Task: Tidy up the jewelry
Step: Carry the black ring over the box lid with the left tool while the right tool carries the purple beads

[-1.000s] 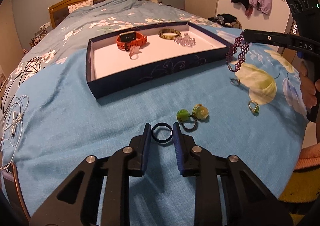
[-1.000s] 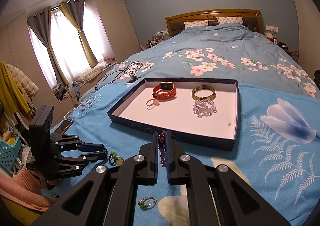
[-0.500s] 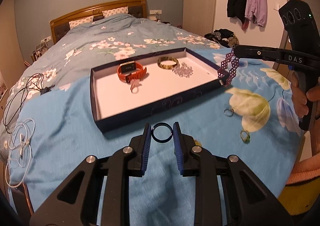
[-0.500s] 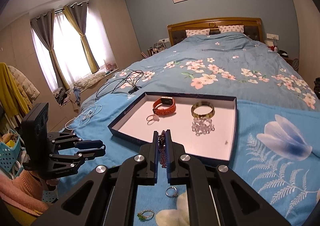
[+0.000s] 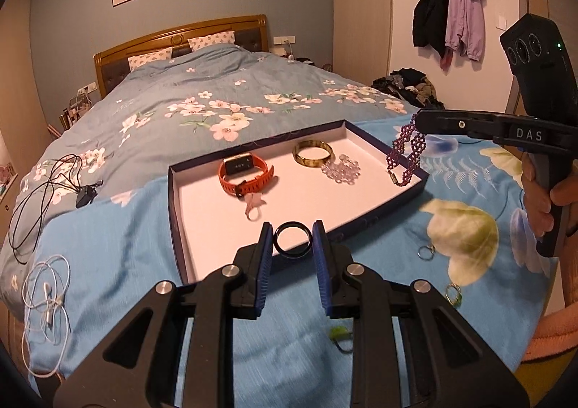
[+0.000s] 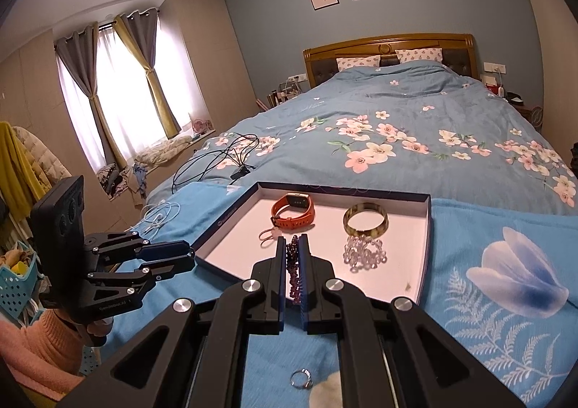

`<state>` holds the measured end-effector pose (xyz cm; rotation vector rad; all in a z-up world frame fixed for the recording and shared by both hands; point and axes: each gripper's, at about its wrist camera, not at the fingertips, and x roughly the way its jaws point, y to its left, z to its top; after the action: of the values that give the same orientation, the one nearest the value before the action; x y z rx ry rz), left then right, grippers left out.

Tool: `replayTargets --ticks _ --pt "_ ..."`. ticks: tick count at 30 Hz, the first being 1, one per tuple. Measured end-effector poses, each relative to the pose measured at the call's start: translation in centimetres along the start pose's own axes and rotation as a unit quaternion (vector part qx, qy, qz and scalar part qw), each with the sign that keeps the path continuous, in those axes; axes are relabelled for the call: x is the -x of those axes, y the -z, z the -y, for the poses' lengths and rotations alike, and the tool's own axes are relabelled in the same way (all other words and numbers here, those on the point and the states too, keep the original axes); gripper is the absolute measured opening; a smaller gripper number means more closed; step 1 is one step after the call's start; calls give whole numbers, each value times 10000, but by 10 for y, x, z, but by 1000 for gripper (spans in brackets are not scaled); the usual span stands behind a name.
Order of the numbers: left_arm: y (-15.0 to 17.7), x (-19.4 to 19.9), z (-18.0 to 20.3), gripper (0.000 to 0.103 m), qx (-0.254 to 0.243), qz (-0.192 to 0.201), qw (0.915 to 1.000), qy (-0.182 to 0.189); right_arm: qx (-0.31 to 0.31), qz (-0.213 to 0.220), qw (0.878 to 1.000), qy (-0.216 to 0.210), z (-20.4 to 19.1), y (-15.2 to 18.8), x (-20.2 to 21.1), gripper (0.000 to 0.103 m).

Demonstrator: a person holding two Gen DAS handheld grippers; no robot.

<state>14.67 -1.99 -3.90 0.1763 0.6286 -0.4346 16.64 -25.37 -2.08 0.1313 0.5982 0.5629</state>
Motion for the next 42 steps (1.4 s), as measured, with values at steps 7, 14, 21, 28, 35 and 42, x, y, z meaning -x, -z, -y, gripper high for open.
replayTargets --ticks 7,14,21,28,35,42 --pt "-8 -17 -6 22 38 -55 10000 -30 -104 -77 9999 -84 6 -7 -18 5" --pt "-13 -38 -12 22 56 -209 9997 -126 -229 -192 9995 -136 11 -13 -36 5" --pt "-16 -58 -17 22 88 -385 9991 -166 -277 -309 9991 -107 14 -14 -52 5" --pt "-18 -79 -24 22 122 -563 9981 -205 -375 -438 9983 -124 19 -13 -66 5" --pt "-22 -92 -28 22 139 -648 9975 -227 -472 -475 9976 -146 24 -13 -74 5" --pt "-18 -110 -30 22 159 -892 9957 -215 -597 -659 9960 -3 35 -5 -80 5"
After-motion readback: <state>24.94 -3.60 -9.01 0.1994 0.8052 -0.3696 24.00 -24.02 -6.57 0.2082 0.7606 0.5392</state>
